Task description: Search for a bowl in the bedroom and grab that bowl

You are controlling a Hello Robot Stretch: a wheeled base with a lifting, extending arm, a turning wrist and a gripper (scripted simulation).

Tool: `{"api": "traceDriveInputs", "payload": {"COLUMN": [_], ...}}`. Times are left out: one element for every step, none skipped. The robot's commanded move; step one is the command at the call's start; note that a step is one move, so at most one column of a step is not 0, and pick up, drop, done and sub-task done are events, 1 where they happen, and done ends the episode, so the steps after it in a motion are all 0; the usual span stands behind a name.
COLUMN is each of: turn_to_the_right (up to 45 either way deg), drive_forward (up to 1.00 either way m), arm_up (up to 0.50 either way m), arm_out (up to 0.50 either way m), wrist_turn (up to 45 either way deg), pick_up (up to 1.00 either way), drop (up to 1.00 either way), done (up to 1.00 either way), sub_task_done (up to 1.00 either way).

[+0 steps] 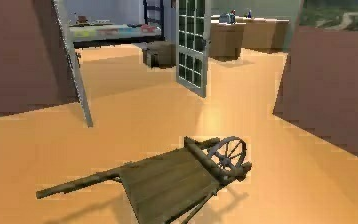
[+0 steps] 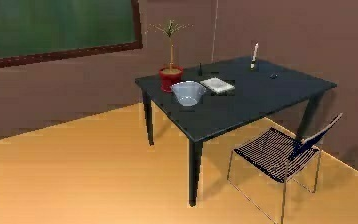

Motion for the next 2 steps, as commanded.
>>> {"api": "traceDriveInputs", "payload": {"turn_to_the_right": [45.0,6.0], "drive_forward": [0.00,0.00], "arm_up": [0.00,0.00], "arm_out": [0.00,0.00], "wrist_turn": [0.0,0.0], "pick_up": [0.00,0.00], "drop": [0.00,0.00], "done": [0.00,0.00], "sub_task_done": [0.00,0.00]}}
